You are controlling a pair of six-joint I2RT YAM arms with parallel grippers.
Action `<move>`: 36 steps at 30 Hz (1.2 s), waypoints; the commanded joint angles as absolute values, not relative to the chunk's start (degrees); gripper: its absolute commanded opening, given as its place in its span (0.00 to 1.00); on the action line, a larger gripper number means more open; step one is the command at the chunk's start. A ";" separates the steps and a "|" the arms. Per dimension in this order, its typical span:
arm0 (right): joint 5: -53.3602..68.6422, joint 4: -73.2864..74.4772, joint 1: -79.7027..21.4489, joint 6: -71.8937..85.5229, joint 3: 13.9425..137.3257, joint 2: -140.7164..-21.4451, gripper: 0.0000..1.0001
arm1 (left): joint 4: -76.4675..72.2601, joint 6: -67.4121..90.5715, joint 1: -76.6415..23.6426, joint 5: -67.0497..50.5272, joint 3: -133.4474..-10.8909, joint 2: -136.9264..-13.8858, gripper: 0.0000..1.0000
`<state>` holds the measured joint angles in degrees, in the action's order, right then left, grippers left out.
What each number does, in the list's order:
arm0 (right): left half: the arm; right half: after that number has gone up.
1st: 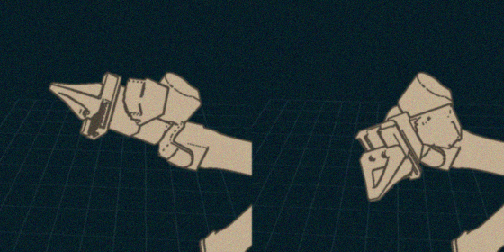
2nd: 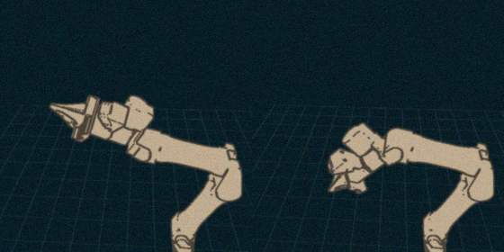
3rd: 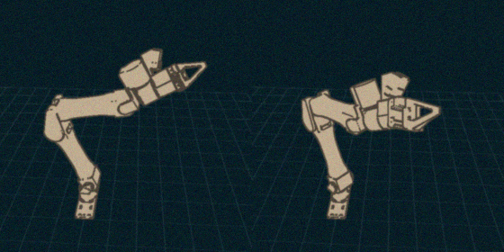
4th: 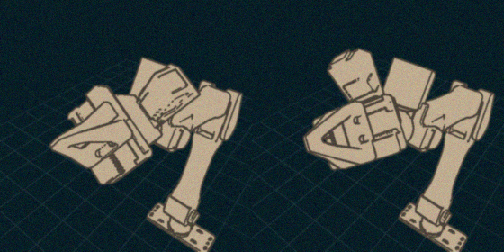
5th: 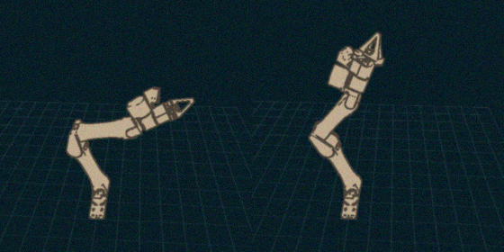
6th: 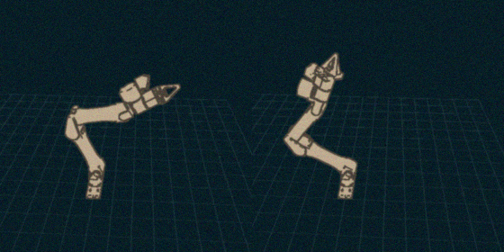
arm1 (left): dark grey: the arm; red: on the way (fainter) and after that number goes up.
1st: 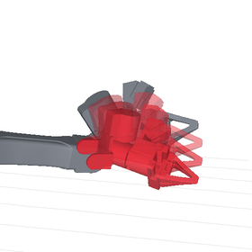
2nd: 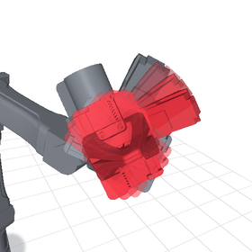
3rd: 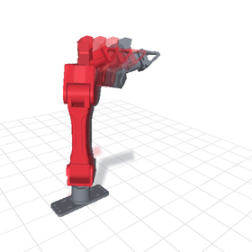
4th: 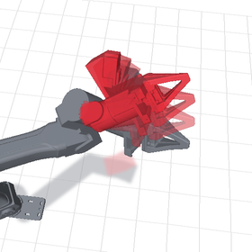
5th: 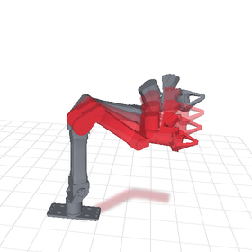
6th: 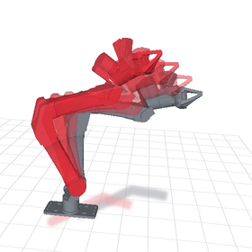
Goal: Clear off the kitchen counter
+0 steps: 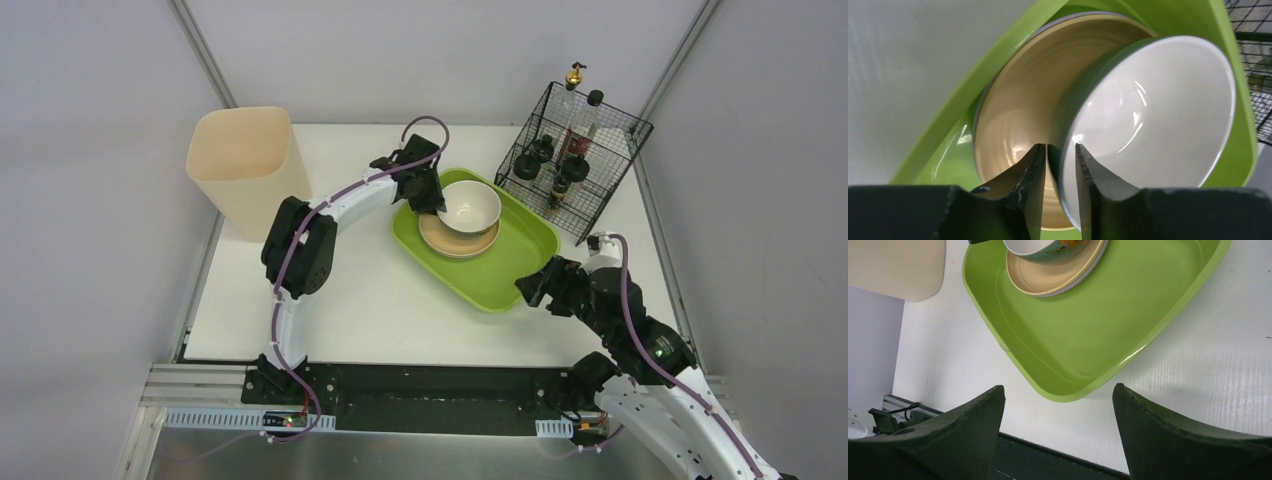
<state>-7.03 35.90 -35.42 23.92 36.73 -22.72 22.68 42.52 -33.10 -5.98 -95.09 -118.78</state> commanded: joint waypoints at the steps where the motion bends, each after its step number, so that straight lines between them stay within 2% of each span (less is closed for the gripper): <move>1: -7.03 36.19 -35.69 25.35 37.75 -23.28 0.82 | 19.33 42.58 -33.92 -7.32 -93.76 -113.85 0.34; 6: -6.59 36.01 -35.76 26.52 38.16 -23.61 0.85 | 19.38 41.30 -34.19 -6.89 -89.97 -108.47 0.56; 10: -6.20 36.07 -35.77 27.34 39.08 -24.32 0.91 | 19.34 40.66 -34.19 -7.01 -86.93 -103.08 0.62; 13: -5.78 36.01 -35.69 27.27 39.95 -25.33 0.99 | 19.34 40.19 -34.19 -6.84 -83.78 -97.52 0.66; 16: -5.66 36.72 -35.75 27.03 41.16 -26.83 0.99 | 19.41 39.86 -34.19 -6.39 -79.94 -91.68 0.79; 19: -6.73 37.20 -35.68 26.83 42.30 -27.60 0.99 | 20.11 39.32 -34.19 -5.74 -76.37 -85.64 0.98; 36: -15.21 34.96 -35.69 21.61 50.10 -32.16 0.99 | 35.41 30.38 -34.19 -4.39 -65.63 -59.66 0.99</move>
<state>-11.94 37.89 -35.42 24.18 47.55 -32.40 30.96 34.63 -33.78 -5.54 -67.46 -65.95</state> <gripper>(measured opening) 0.993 0.990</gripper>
